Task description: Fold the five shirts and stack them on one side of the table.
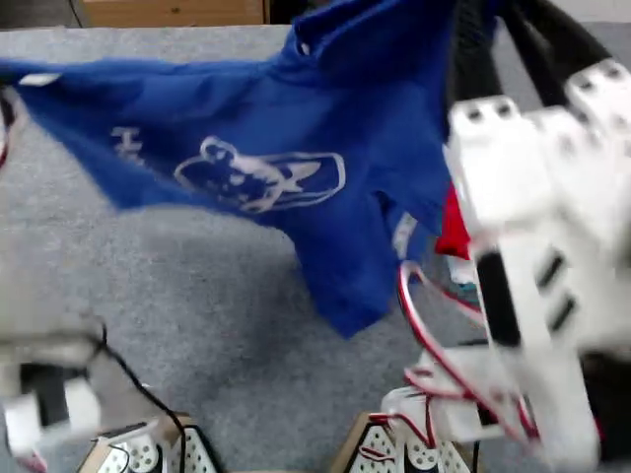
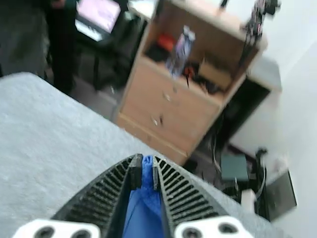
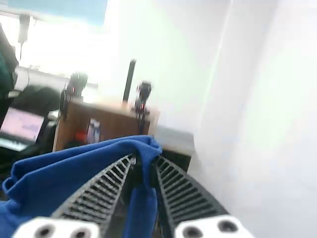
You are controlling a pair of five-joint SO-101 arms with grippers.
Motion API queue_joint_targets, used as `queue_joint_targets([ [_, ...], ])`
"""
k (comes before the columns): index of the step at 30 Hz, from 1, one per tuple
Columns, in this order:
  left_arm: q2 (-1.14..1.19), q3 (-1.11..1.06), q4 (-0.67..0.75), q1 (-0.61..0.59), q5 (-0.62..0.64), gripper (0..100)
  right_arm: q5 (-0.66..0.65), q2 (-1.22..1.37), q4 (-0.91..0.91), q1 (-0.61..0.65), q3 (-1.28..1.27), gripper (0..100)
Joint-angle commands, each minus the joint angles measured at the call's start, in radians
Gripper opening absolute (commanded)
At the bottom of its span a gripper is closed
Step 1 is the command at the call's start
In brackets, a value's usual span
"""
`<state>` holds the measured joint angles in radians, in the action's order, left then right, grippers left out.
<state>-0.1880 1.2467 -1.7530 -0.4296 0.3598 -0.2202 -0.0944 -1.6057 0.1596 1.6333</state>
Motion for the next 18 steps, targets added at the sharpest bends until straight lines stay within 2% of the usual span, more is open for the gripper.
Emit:
queue_joint_targets([
  [1, -0.270, -0.168, -0.008, -0.059, -0.012, 3, -0.002, -0.081, 0.041, -0.017, 0.025, 1.2],
  [6, -0.520, -0.392, -0.005, -0.102, -0.025, 3, -0.009, -0.133, 0.107, -0.110, -0.054, 1.2],
  [10, -0.574, -0.593, 0.051, -0.102, -0.029, 3, -0.081, -0.117, 0.124, -0.110, -0.259, 1.2],
  [15, -0.574, -0.964, 0.276, -0.102, -0.028, 3, -0.110, -0.064, 0.140, -0.052, -0.552, 1.2],
  [18, -0.571, -1.250, 0.546, -0.101, -0.026, 3, -0.110, -0.008, 0.259, -0.020, -0.708, 1.2],
])
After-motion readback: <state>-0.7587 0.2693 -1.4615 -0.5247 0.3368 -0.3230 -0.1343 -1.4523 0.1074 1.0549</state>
